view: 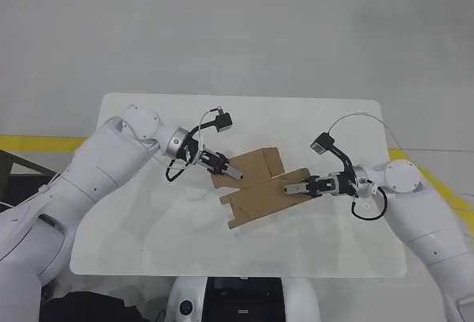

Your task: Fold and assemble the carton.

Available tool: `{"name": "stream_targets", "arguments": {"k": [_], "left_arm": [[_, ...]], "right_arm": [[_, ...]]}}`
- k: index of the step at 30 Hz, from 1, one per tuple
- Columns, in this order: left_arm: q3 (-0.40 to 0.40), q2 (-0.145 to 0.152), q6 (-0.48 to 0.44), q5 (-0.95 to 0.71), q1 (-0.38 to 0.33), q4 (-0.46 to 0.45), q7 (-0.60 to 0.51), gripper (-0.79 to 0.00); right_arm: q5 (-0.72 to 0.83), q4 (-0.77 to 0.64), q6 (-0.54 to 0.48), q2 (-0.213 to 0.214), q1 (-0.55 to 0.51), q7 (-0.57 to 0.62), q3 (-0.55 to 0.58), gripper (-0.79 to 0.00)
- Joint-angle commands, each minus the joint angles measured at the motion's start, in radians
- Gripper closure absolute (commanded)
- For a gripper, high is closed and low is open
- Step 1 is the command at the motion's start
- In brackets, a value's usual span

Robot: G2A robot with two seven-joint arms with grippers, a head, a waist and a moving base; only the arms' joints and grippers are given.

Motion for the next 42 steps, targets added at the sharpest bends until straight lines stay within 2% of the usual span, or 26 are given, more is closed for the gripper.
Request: {"name": "stream_targets", "arguments": {"k": [1,5,9,13,14,15,16,25,35,42], "left_arm": [[0.007,0.0,-0.001,0.0,-0.003,0.003,0.001,0.0],[0.019,-0.001,0.001,-0.015,-0.009,0.006,0.0,0.0],[0.024,0.0,0.002,-0.024,-0.013,0.008,-0.002,0.0],[0.026,0.001,0.0,-0.036,-0.015,0.01,0.0,0.0],[0.025,0.002,-0.003,-0.037,-0.015,0.012,0.003,-0.046],[0.024,0.002,-0.007,-0.04,-0.015,0.014,0.007,-0.385],[0.02,0.003,-0.013,-0.045,-0.014,0.022,0.013,-0.785],[-0.033,0.006,-0.072,-0.115,0.01,0.069,0.073,-0.785],[-0.142,0.015,-0.157,-0.2,0.104,0.08,0.157,-0.785],[-0.198,0.007,-0.204,-0.235,0.156,0.089,0.205,-0.785]], "right_arm": [[0.004,-0.002,-0.002,0.004,0.004,-0.002,-0.009,-0.265],[0.012,-0.012,-0.006,0.013,0.014,-0.006,-0.036,-0.175],[0.019,-0.014,-0.012,0.021,0.023,-0.012,-0.058,0.0],[0.036,-0.015,-0.021,0.028,0.031,-0.021,-0.08,0.0],[0.048,-0.015,-0.024,0.029,0.031,-0.024,-0.084,0.0],[0.06,-0.015,-0.026,0.03,0.031,-0.026,-0.088,0.0],[0.077,-0.015,-0.028,0.031,0.031,-0.027,-0.09,0.0],[0.157,0.003,-0.025,0.041,0.023,-0.025,-0.083,0.0],[0.205,0.052,-0.078,0.04,-0.008,-0.078,-0.05,0.0],[0.216,0.044,-0.083,0.038,-0.044,-0.084,-0.028,0.0]]}}
